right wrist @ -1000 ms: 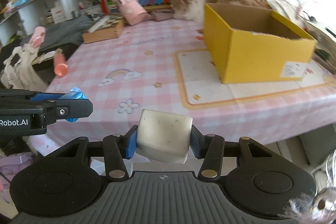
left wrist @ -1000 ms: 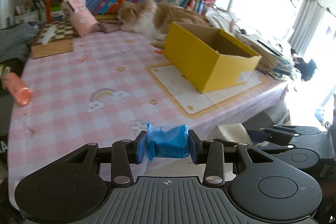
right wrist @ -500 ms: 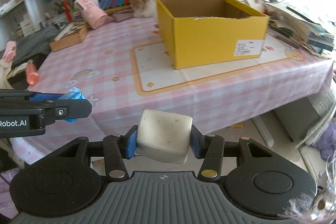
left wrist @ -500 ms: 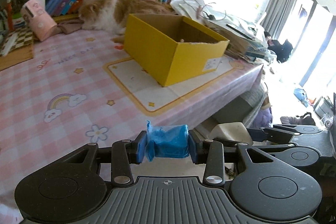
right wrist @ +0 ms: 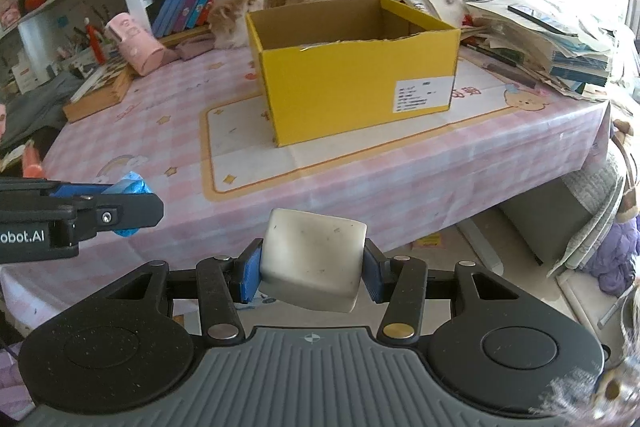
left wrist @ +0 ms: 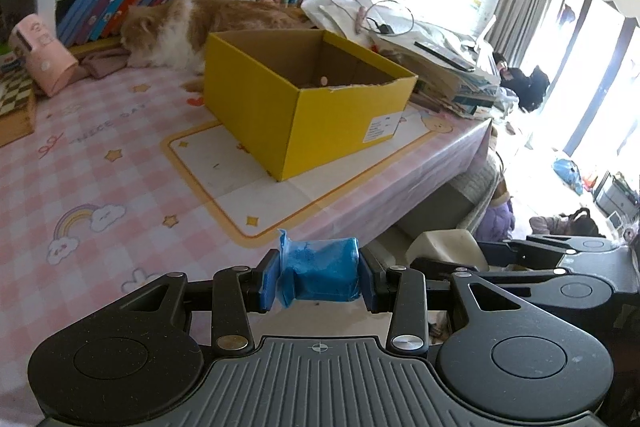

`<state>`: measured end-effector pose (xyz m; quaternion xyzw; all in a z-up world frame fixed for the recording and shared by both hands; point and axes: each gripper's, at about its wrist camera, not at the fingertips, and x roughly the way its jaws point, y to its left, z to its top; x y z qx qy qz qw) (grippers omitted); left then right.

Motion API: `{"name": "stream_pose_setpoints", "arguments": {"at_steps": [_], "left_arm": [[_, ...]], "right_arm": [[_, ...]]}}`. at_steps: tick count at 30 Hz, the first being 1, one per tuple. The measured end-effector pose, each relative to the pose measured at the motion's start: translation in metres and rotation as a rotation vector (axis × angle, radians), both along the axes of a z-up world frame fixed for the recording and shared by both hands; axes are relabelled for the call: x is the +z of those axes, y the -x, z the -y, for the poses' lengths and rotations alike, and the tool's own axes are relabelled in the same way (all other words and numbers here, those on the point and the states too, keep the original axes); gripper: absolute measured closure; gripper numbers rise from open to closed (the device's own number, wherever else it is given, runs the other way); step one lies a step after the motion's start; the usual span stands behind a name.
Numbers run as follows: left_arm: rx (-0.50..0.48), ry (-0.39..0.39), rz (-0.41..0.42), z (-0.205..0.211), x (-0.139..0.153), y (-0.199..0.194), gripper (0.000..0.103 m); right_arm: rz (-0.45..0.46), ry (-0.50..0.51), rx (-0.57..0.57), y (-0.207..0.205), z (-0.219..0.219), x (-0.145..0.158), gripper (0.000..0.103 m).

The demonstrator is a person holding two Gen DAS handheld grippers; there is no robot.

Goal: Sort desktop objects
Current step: 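Lift and carry the blue bag and white cube with both tools over the yellow box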

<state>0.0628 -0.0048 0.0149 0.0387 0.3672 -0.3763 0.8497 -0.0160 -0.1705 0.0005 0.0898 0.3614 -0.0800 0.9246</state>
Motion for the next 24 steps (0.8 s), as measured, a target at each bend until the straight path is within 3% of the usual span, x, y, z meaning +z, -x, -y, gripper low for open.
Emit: {"name": "stream_pose_setpoints", "arguments": {"at_steps": [16,24], "left_arm": [[0.029,-0.04,0.034,0.057,0.004,-0.02,0.064],[0.079,-0.011,0.108,0.094,0.022,-0.04,0.064]], "right_arm": [[0.012,-0.024,0.032,-0.029,0.059,-0.001,0.057],[0.073,0.002,0.035,-0.052,0.106,0.01,0.057]]}}
